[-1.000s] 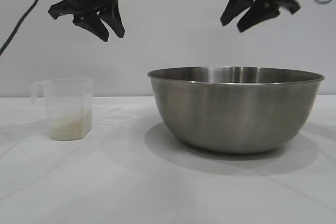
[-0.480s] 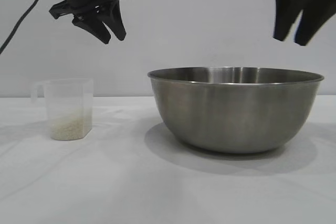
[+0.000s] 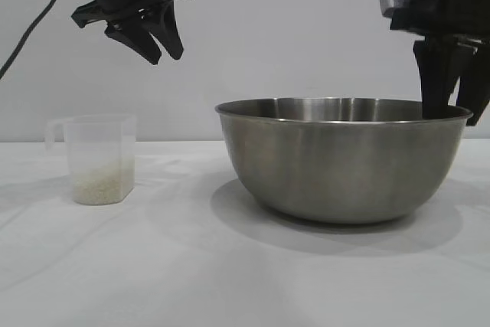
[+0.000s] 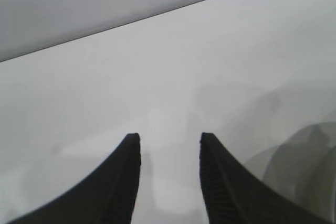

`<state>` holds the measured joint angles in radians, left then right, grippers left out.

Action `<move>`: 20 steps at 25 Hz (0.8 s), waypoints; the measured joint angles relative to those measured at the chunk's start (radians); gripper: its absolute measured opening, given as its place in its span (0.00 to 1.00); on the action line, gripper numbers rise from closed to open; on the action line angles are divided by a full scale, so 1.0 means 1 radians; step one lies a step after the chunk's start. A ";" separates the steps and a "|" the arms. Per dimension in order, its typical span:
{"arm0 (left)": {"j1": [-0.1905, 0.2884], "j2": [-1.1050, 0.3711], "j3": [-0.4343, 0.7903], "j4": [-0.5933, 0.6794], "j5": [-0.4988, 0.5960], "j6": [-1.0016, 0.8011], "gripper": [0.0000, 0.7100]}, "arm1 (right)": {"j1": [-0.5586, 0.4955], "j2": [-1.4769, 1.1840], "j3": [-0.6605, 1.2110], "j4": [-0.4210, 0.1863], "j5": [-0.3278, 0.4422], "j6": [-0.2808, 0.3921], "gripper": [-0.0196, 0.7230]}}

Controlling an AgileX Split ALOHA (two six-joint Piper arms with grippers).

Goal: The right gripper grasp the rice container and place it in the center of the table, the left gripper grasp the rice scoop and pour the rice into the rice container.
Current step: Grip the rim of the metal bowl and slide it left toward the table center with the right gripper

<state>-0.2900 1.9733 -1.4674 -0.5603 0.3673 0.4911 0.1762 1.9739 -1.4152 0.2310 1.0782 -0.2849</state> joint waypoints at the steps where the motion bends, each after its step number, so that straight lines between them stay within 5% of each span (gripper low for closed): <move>1: 0.000 0.000 0.000 0.000 0.000 0.000 0.30 | 0.000 0.002 0.000 0.000 0.000 0.002 0.31; 6: 0.000 0.000 0.000 0.002 0.000 0.001 0.30 | 0.000 0.002 0.000 0.004 0.002 0.002 0.03; 20: 0.000 0.000 0.000 0.006 0.000 0.004 0.30 | 0.153 0.003 0.000 0.074 -0.069 0.004 0.03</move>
<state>-0.2900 1.9733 -1.4674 -0.5541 0.3673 0.4950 0.3291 1.9765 -1.4152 0.3052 1.0092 -0.2810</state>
